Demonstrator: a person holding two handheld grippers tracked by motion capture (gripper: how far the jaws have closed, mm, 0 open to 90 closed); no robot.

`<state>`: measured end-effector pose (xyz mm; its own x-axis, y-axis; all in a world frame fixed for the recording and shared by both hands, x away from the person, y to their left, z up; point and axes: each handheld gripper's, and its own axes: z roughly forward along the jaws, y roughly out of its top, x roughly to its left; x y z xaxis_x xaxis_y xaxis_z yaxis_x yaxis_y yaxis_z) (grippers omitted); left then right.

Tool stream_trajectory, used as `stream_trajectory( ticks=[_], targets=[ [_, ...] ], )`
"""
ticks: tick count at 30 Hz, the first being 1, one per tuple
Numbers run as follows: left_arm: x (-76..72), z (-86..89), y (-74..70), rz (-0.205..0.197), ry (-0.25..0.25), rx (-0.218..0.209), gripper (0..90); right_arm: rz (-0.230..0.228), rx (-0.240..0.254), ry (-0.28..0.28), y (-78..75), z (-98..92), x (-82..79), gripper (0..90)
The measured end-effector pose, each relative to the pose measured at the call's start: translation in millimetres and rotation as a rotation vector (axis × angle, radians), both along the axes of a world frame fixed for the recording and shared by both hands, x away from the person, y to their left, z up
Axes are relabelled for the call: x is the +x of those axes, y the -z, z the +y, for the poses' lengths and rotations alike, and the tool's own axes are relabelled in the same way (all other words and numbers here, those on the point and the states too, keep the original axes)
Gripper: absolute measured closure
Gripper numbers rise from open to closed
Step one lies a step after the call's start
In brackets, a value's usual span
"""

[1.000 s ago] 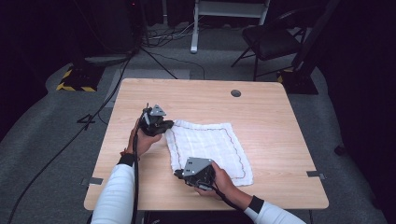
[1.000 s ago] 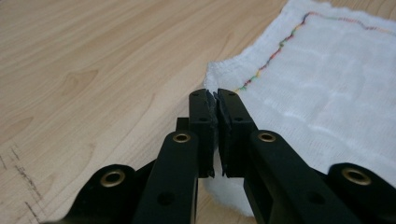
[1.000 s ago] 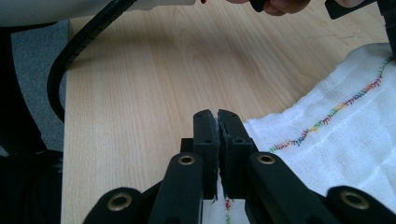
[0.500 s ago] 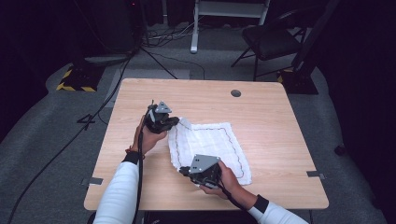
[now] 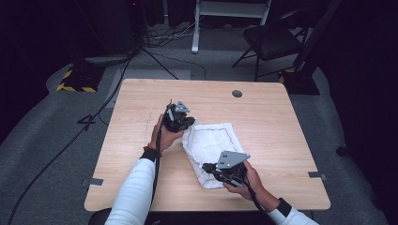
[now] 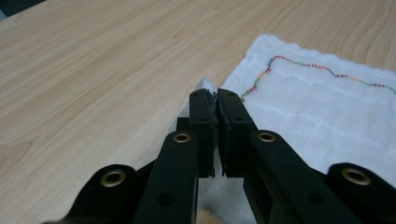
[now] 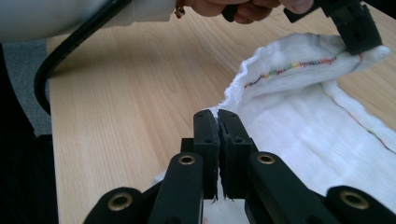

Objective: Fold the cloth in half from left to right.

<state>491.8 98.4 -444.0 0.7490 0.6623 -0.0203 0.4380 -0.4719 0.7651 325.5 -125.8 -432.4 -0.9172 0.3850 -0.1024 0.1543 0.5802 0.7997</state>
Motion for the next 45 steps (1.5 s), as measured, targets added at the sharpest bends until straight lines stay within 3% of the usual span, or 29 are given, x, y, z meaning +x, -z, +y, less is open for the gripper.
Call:
stream_trajectory(
  ticks=[15, 22, 30, 37, 40, 42, 45],
  targets=[
    [9.8, -51.6, -5.3, -0.003, 0.067, 0.019, 85.4, -0.007, -0.002, 0.145, -1.1, -79.7, -5.7, 86.6],
    [16.3, -77.2, -5.8, -0.013, 0.091, 0.047, 85.4, 0.014, -0.001, 0.200, 3.5, -101.1, -9.2, 86.6],
    [25.1, -105.4, -1.7, -0.005, 0.106, 0.046, 85.4, 0.041, -0.014, 0.229, 10.4, -116.7, -14.8, 86.5],
    [32.8, -138.2, 5.6, 0.012, 0.129, 0.091, 84.7, 0.055, -0.032, 0.264, 16.0, -129.8, -20.3, 86.0],
    [33.1, -151.3, 11.1, 0.003, 0.121, 0.104, 81.5, 0.081, -0.040, 0.287, 20.8, -136.1, -21.2, 84.3],
    [30.7, -156.4, 12.6, -0.011, 0.104, 0.123, 74.1, 0.105, -0.054, 0.286, 24.7, -138.2, -21.8, 75.6],
    [22.9, -154.9, 12.2, -0.014, 0.096, 0.115, 63.1, 0.120, -0.076, 0.287, 29.9, -140.3, -23.8, 66.1]
  ],
)
